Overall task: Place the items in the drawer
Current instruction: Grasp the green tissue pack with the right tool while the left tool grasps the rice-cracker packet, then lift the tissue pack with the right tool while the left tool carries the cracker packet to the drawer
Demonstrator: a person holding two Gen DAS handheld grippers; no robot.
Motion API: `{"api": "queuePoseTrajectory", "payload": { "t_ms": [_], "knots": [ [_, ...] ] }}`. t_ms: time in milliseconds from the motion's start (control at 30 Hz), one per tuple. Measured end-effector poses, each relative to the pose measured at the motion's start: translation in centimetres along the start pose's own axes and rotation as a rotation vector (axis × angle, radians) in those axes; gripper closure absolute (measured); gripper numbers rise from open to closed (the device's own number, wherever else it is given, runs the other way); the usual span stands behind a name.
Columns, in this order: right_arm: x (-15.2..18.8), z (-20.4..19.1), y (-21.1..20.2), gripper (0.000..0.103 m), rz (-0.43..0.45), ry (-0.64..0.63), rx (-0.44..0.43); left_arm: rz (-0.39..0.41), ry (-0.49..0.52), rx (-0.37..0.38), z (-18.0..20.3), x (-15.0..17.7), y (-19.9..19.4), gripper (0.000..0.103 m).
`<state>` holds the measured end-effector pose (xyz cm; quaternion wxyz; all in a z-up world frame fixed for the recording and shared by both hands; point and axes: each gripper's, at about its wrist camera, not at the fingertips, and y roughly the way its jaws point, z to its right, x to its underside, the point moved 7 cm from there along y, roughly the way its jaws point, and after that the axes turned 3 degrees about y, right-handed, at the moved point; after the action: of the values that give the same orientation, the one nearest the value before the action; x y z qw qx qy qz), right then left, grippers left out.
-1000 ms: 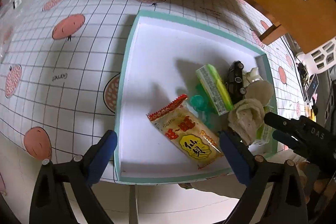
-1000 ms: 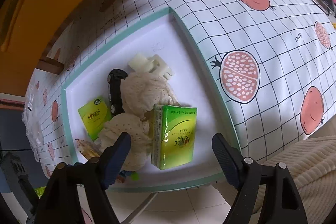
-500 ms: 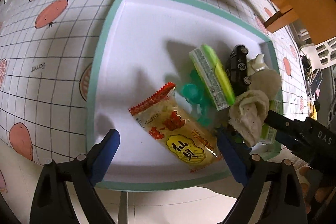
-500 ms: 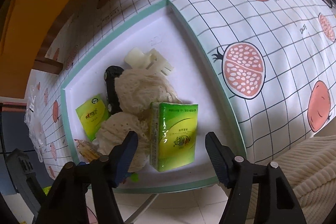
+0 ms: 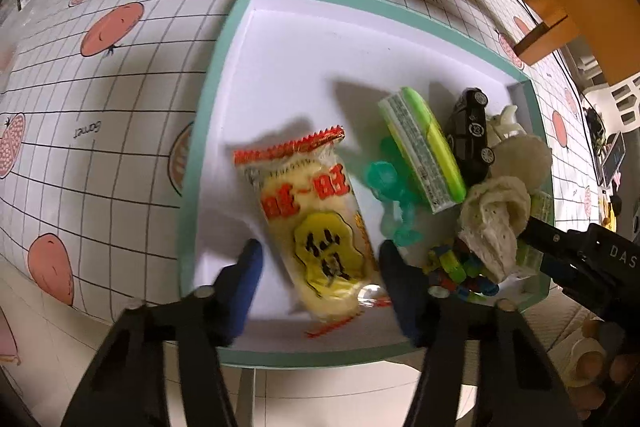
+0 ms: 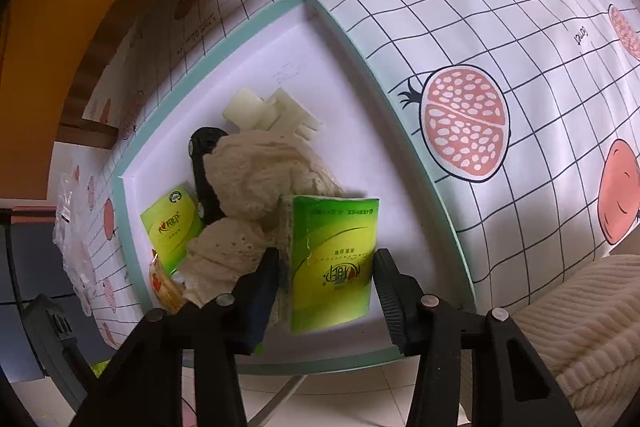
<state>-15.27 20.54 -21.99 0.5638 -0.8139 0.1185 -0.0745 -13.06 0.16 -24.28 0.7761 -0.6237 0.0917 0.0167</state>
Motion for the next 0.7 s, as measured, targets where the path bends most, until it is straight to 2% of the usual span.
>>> {"api": "queuePoseTrajectory", "payload": {
  "t_ms": [100,200,300,333,433,633,700],
  "knots": [
    [-0.1,0.2,-0.3,0.054,0.008,0.013,-0.017,0.006,0.006,0.007,-0.7,0.0,-0.2,0.061],
    [-0.4,0.4,-0.6,0.054,0.013,0.031,-0.032,0.011,0.013,0.026,-1.2,0.1,-0.3,0.064],
    [-0.5,1.0,-1.2,0.054,0.015,0.045,-0.036,0.016,0.010,0.030,-1.6,0.3,-0.3,0.064],
    [-0.4,1.3,-1.3,0.054,0.016,0.048,-0.040,0.005,0.059,0.043,-1.6,0.5,-0.3,0.064],
    [0.0,2.6,-1.9,0.054,0.023,0.050,-0.049,0.001,0.056,0.054,-2.1,0.8,-0.5,0.064],
    [0.0,2.8,-2.2,0.054,0.034,0.058,-0.056,0.029,0.056,0.071,-2.9,0.5,-1.7,0.064],
    [0.1,1.7,-1.6,0.054,0.046,0.062,-0.059,0.046,0.059,0.076,-3.0,0.3,-2.4,0.064]
  ]
}}
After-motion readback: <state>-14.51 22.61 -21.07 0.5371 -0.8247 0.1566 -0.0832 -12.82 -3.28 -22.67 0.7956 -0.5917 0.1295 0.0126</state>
